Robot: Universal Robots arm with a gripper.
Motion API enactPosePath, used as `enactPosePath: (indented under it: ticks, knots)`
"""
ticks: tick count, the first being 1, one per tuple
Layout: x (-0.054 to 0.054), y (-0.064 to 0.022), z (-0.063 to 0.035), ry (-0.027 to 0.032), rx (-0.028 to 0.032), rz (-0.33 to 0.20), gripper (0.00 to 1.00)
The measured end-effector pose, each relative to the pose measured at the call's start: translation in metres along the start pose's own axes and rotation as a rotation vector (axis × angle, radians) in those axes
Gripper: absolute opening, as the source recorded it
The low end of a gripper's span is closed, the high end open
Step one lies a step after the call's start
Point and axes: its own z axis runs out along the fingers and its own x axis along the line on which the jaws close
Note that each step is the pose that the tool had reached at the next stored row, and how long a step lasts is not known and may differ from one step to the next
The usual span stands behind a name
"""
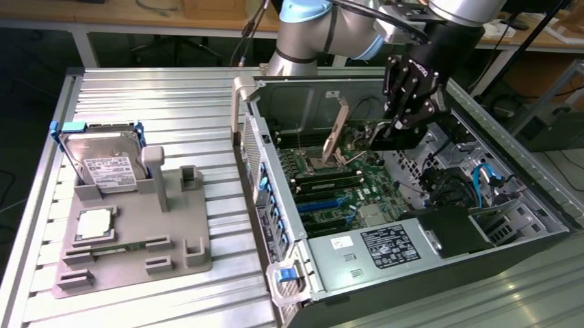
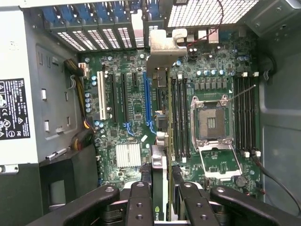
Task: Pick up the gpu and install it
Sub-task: 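Insert the gpu into the slot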
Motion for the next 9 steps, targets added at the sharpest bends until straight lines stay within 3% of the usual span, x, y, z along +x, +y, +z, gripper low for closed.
enactPosePath:
  ticks: [9]
  knots:
    - [0.0058,0.0007,0.0051,-0.0142,-0.0009,0.0,0.27]
